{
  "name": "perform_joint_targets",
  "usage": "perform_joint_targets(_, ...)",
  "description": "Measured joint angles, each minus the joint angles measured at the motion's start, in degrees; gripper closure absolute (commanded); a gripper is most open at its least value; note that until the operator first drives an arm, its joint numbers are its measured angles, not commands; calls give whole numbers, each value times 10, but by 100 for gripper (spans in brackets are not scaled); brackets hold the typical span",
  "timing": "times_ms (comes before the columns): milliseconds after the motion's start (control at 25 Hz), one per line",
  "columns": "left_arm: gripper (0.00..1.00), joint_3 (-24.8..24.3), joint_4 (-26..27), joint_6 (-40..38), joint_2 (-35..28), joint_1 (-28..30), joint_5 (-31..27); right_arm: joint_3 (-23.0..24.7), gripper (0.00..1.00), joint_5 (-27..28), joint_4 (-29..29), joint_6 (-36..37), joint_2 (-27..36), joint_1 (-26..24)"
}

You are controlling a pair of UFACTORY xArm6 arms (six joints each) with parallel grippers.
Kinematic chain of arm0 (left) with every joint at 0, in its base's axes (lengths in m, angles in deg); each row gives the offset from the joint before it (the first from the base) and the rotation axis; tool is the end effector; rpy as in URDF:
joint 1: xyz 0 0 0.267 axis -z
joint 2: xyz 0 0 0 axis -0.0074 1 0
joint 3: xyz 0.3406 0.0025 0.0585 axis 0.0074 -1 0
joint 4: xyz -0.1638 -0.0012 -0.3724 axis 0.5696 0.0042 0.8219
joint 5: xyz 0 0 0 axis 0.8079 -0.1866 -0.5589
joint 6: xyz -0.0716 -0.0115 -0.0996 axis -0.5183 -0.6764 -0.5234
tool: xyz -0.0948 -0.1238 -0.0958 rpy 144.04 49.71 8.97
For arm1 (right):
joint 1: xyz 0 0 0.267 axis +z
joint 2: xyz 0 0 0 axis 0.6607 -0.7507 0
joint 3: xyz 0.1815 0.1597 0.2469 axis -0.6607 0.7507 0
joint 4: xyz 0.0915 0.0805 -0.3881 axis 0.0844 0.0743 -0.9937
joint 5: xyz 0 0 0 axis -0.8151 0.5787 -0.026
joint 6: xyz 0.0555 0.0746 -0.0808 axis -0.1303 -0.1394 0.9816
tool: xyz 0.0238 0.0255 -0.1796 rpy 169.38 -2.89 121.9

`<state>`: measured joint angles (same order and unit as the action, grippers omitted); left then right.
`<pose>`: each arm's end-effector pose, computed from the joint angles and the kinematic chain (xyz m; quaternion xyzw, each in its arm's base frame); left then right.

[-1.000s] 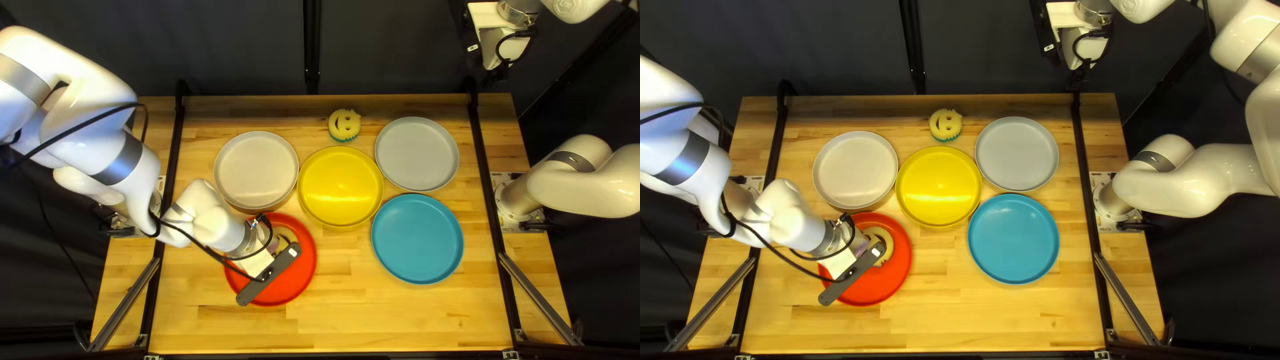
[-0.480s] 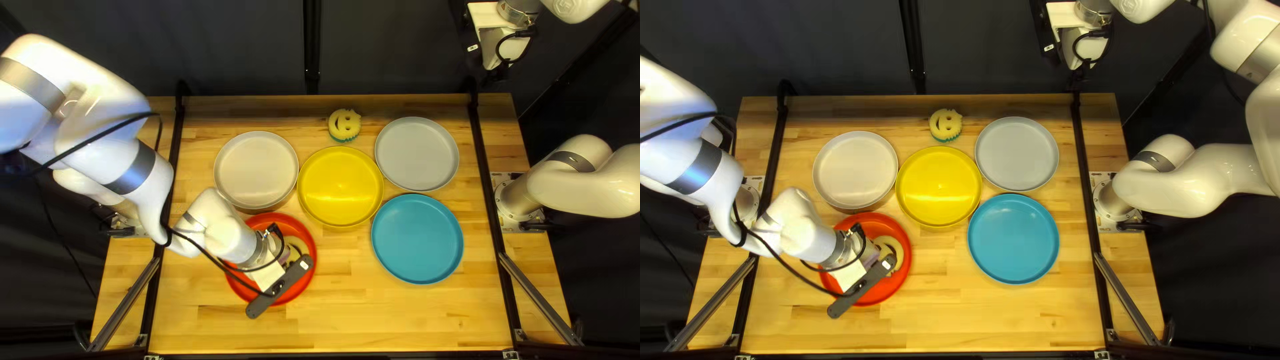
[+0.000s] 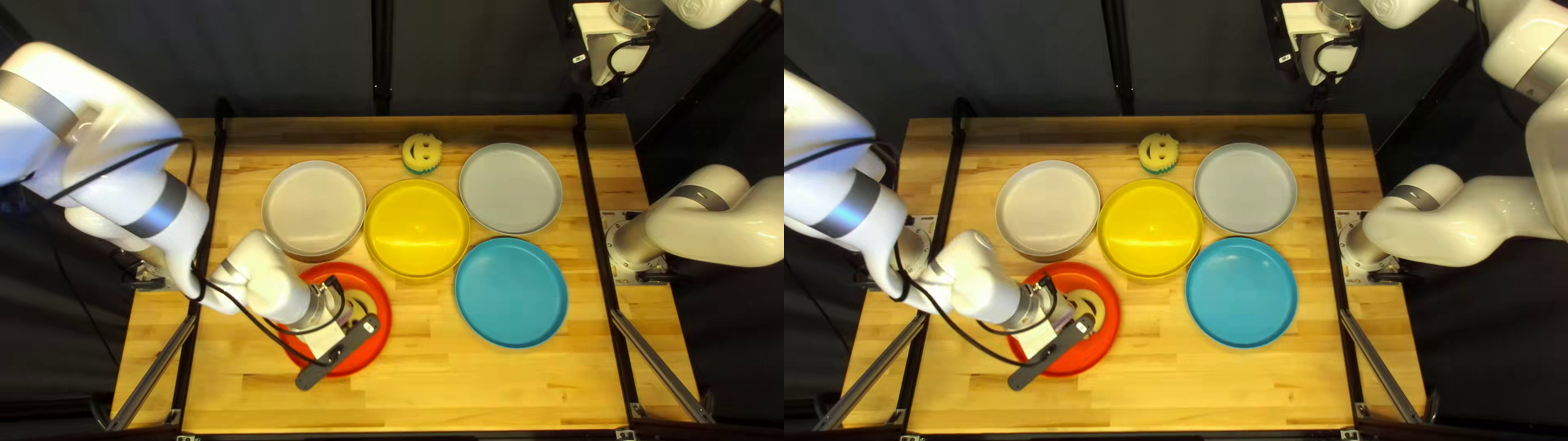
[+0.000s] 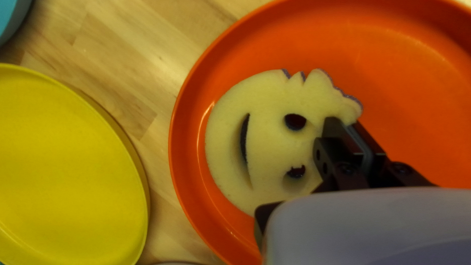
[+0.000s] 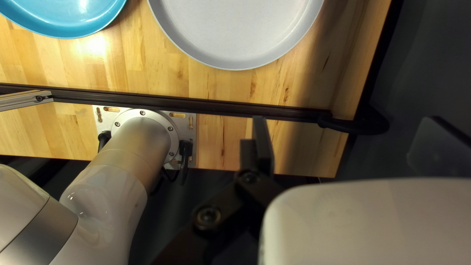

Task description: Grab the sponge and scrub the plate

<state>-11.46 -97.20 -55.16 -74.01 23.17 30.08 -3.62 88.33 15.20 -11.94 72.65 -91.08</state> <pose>0.4012 -0.1717 0.0416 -0.8889 0.4369 -0.1304 0.0440 0.2093 -0.2336 0.3166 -0.9989 -0.0434 -0.0074 0.0166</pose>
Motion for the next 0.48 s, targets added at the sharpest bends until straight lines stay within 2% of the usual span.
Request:
perform_joint_targets(160,100,-20,7,-4,-16,-1,2,0,0,0,0,0,0,0)
perform_joint_targets(480,100,25,-24,-65,23,36,-9,0,0,0,0,0,0,0)
